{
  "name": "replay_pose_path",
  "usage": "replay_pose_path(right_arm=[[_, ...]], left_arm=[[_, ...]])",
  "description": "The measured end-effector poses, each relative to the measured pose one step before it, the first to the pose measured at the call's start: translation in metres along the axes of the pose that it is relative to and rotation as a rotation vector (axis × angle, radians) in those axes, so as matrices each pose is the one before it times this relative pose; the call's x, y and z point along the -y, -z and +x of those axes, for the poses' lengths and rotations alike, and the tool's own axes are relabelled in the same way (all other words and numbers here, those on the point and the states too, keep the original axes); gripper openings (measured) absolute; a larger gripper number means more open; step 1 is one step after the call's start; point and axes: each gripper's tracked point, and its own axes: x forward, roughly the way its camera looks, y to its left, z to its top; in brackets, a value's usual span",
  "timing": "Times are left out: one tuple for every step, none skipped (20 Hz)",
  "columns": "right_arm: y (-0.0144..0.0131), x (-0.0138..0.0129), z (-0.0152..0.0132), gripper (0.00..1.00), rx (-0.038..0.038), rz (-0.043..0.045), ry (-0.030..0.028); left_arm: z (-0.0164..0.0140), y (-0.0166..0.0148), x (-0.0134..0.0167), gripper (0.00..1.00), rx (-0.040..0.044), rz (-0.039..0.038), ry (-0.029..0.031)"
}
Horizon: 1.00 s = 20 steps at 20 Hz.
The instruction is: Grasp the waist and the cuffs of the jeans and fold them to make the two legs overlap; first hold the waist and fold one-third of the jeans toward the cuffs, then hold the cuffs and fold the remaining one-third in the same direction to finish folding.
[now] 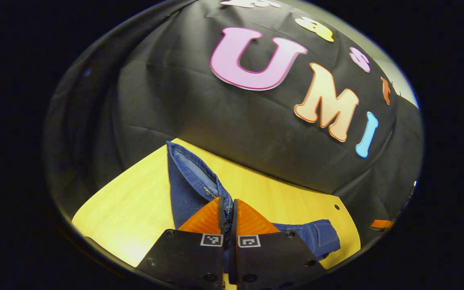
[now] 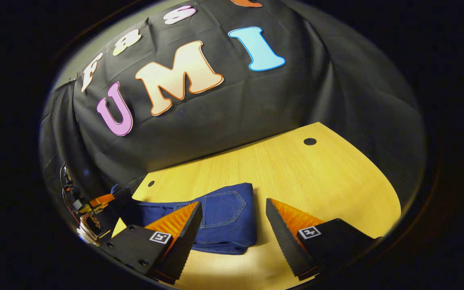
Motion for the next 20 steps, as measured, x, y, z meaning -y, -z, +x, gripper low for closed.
replay_pose_path(right_arm=[[-0.00205, 0.00495, -0.00024, 0.98, -0.00709, -0.00265, -0.01120], [-0.00037, 0.00541, -0.00087, 0.98, -0.00570, -0.00432, -0.00885], [-0.00057, 0.00329, -0.00014, 0.98, -0.00419, -0.00723, -0.00831], [0.00060, 0.00440, -0.00176, 0.98, -0.00255, -0.00753, -0.00626], [-0.00011, 0.00333, -0.00083, 0.98, -0.00633, -0.00240, -0.00997], [0.00095, 0.00148, -0.00091, 0.98, -0.00326, 0.00254, -0.01214], [-0.00018, 0.00181, -0.00041, 0.98, -0.00153, 0.00537, -0.01234], [0.00019, 0.00235, -0.00304, 0.98, -0.00112, 0.00449, -0.00970], [-0.00078, 0.00348, -0.00064, 0.98, 0.00192, 0.00010, -0.00410], [-0.00089, 0.00411, -0.00040, 0.98, 0.00346, -0.00101, 0.00004], [-0.00041, 0.00442, 0.00028, 0.98, -0.00107, 0.00401, 0.00012], [-0.00042, 0.00469, -0.00115, 0.98, -0.00080, 0.00637, 0.00064], [-0.00012, 0.00490, -0.00244, 0.98, 0.00259, 0.00645, 0.00551], [0.00137, 0.00519, -0.00242, 0.98, 0.00203, 0.00579, 0.00586], [0.00063, 0.00577, -0.00174, 0.98, 0.00100, 0.00600, 0.00875], [0.00224, 0.00679, -0.00286, 0.98, -0.00067, 0.00446, 0.00892], [0.00135, 0.00590, -0.00198, 0.98, -0.00105, 0.00298, 0.00972], [0.00187, 0.00506, -0.00233, 0.98, -0.00251, 0.00096, 0.00954], [0.00066, 0.00443, -0.00141, 0.98, -0.00217, -0.00018, 0.00748], [0.00096, 0.00293, -0.00155, 0.98, -0.00043, 0.00108, 0.00669]], left_arm=[[0.00257, -0.00052, 0.01674, 0.02, 0.00505, 0.01523, 0.00937], [0.00043, -0.00117, 0.01814, 0.00, 0.00101, 0.01312, 0.01114], [0.00093, -0.00169, 0.01793, 0.00, 0.00045, 0.00870, 0.01893], [0.00109, 0.00011, 0.01830, 0.00, 0.00251, 0.00251, 0.01835], [0.00163, 0.00298, 0.01882, 0.00, -0.01116, 0.00074, 0.02078], [0.00213, 0.00050, 0.01905, 0.00, -0.00380, 0.00069, 0.01809], [0.00338, 0.00325, 0.01815, 0.00, -0.00601, 0.00391, 0.02094], [0.00345, 0.00374, 0.01946, 0.00, -0.00623, 0.00412, 0.02434], [0.00529, 0.00504, 0.01933, 0.00, -0.01085, 0.00463, 0.02695], [0.00483, 0.00545, 0.01984, 0.00, -0.01310, -0.00021, 0.02488], [0.00509, 0.00748, 0.01957, 0.00, -0.01703, -0.00382, 0.02777], [0.00444, 0.00932, 0.01937, 0.00, -0.02119, -0.00183, 0.03003], [0.00895, 0.01116, 0.01944, 0.00, -0.02299, -0.00358, 0.03182], [0.00690, 0.01202, 0.01919, 0.00, -0.02160, -0.00277, 0.03303], [0.00700, 0.01595, 0.01718, 0.00, -0.03485, 0.00681, 0.01743], [0.00768, 0.01964, 0.01489, 0.00, -0.04718, 0.01863, 0.01329], [0.00368, 0.02188, 0.00999, 0.00, -0.04984, 0.03117, 0.00041], [0.00553, 0.02166, 0.00883, 0.00, -0.04290, 0.04004, -0.00220], [0.00416, 0.01799, 0.00723, 0.00, -0.02846, 0.03996, -0.00658], [0.00377, 0.01367, 0.00610, 0.00, -0.01661, 0.02806, -0.00993]])
